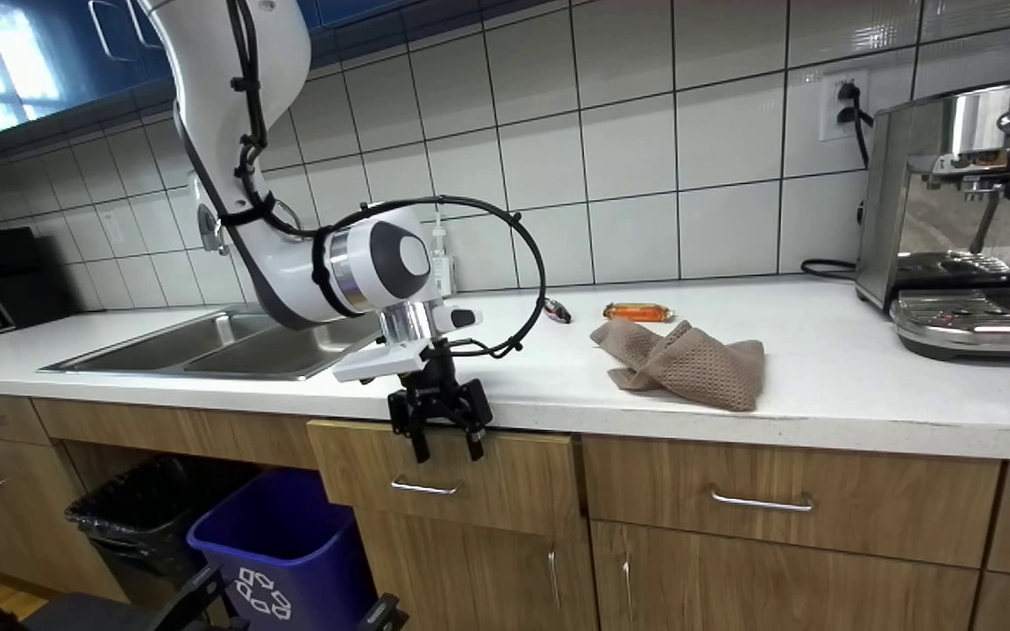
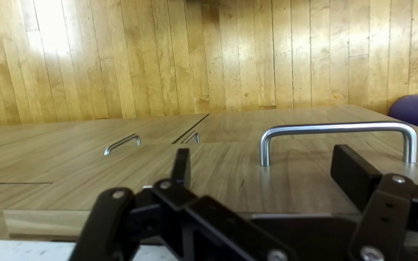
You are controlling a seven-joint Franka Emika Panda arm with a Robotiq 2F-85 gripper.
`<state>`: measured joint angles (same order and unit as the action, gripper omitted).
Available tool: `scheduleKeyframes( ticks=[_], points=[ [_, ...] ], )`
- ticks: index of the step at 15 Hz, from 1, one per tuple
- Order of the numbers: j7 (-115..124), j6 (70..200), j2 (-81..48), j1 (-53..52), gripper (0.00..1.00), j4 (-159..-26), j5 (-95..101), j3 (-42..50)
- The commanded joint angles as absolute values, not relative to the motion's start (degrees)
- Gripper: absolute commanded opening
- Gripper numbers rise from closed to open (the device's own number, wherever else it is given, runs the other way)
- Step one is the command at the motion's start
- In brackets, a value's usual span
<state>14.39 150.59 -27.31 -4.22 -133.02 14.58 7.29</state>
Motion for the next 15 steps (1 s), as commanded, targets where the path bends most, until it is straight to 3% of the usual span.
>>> scheduleKeyframes(
  ticks=[1, 15],
  points=[
    [15.9, 150.6, -28.9, -5.7, 1.0, -131.0, 13.8, 7.9],
    [14.8, 149.6, -20.1, -5.9, 1.0, -139.9, 13.9, 8.1]
  ],
)
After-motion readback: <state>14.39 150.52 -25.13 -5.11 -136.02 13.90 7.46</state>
